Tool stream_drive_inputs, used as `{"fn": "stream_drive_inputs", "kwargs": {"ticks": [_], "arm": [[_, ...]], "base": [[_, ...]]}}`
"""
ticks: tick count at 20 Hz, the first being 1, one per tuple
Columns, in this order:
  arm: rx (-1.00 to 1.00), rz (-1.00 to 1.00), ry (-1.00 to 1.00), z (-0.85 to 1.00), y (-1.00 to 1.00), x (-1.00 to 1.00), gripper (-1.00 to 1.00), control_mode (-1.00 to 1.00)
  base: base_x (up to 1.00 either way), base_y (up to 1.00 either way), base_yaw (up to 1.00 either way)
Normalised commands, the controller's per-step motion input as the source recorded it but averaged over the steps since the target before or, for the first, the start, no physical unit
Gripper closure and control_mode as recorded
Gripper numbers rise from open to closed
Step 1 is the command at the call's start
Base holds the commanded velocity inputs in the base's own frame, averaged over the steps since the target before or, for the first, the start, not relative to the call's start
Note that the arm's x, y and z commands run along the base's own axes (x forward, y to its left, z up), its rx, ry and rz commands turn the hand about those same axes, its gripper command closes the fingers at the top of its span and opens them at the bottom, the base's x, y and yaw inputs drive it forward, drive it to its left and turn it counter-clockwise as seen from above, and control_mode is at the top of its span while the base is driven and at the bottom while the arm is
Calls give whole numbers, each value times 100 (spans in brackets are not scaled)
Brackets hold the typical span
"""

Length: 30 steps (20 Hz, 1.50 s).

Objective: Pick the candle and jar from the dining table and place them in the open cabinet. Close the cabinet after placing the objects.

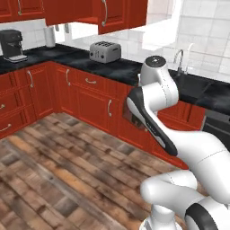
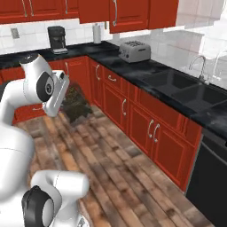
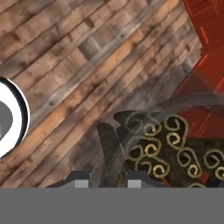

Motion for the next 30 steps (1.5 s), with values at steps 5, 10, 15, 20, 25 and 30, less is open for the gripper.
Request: {"fn": "stream_drive_inputs", "kwargs": {"ticks": [5,10,15,20,25,30], "arm": [[0,0,0,0,0,0,100,100],[0,0,0,0,0,0,100,100],[0,0,0,0,0,0,100,100],[0,0,0,0,0,0,100,100],[0,0,0,0,0,0,100,100],[0,0,0,0,0,0,100,100]], "base": [[86,83,-34],[80,88,-33],[76,92,-30],[78,89,-30],[80,85,-29],[79,75,-29]]}}
